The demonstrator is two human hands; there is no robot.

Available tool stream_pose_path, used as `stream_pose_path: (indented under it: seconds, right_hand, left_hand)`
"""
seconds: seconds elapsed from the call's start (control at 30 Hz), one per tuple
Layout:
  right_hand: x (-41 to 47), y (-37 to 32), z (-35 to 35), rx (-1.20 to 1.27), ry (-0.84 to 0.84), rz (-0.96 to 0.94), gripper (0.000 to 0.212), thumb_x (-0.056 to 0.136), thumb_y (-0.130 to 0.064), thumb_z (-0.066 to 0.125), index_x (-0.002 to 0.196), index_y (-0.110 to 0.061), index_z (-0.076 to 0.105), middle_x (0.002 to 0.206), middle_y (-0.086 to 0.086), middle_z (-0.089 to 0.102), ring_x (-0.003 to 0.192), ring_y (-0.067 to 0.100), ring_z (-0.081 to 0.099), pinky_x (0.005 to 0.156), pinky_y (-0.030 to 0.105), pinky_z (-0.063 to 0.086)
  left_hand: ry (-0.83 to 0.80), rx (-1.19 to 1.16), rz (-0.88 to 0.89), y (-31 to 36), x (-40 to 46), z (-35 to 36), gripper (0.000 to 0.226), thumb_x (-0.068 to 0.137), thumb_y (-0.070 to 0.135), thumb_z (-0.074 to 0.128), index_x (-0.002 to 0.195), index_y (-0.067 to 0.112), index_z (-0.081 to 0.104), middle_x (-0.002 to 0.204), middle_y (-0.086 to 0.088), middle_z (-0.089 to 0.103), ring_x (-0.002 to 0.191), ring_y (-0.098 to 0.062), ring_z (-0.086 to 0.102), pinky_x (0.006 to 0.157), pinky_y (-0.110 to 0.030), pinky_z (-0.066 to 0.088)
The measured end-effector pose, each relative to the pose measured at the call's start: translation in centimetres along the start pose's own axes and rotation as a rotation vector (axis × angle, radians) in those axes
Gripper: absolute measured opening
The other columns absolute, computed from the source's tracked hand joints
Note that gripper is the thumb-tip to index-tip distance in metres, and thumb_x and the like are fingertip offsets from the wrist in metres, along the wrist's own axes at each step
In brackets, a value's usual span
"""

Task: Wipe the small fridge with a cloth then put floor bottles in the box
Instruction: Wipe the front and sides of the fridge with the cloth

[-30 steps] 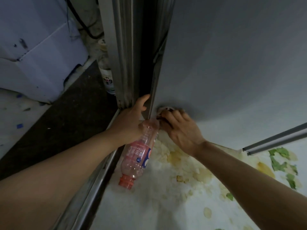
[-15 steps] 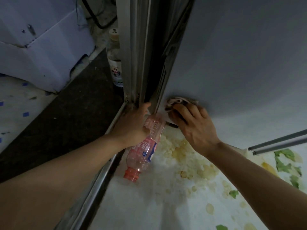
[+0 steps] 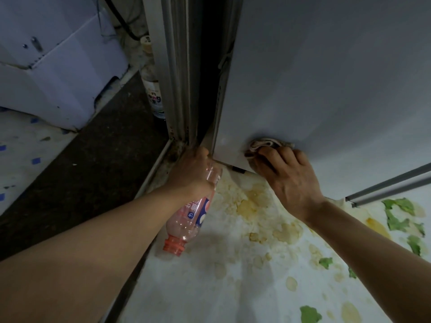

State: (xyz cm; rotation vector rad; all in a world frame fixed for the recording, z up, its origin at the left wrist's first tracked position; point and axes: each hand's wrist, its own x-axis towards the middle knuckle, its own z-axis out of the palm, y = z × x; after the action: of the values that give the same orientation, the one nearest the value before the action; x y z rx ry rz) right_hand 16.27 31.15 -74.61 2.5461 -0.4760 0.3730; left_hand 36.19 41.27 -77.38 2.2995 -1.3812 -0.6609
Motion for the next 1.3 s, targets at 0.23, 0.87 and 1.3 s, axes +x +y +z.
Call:
stream_pose_path:
  seconds: [0.23,0.87,1.3]
  right_hand:
    - [0.5,-0.5,0.2,0.008,0.020,0.000,0.039,0.081,-0.001,0.049,0.112,-0.016,0.067,0.107,0.009,0.062,0.083,0.027,0.050,0.073,0.037,0.042]
    - [5.5,-7.3,6.3,-0.261,-0.230,-0.321,0.049,0.088,-0.034,0.054,0.137,-0.031,0.047,0.145,0.000,0.032,0.127,0.027,0.024,0.097,0.039,0.023]
    - [-4.4,0.3,7.4,-0.261,-0.174,-0.311,0.072,0.072,-0.017,0.074,0.138,-0.026,0.048,0.135,0.003,0.037,0.109,0.026,0.038,0.087,0.040,0.034]
  left_hand:
    - [-0.086,-0.026,-0.004,-1.7,-2.1,-0.5,0.080,0.078,0.026,0.072,0.141,0.020,0.024,0.146,-0.004,0.031,0.132,-0.024,0.036,0.098,-0.035,0.037]
    - [0.052,-0.131,0.119,-1.5,1.8,-2.9,0.069,0.081,0.000,0.059,0.140,0.024,0.032,0.140,0.000,0.044,0.129,-0.016,0.042,0.099,-0.020,0.029]
    - [-0.045,-0.181,0.100,1.1,1.0,-2.1,0.089,0.080,-0.002,0.060,0.148,0.027,0.012,0.148,0.001,0.037,0.133,-0.020,0.038,0.107,-0.035,0.033]
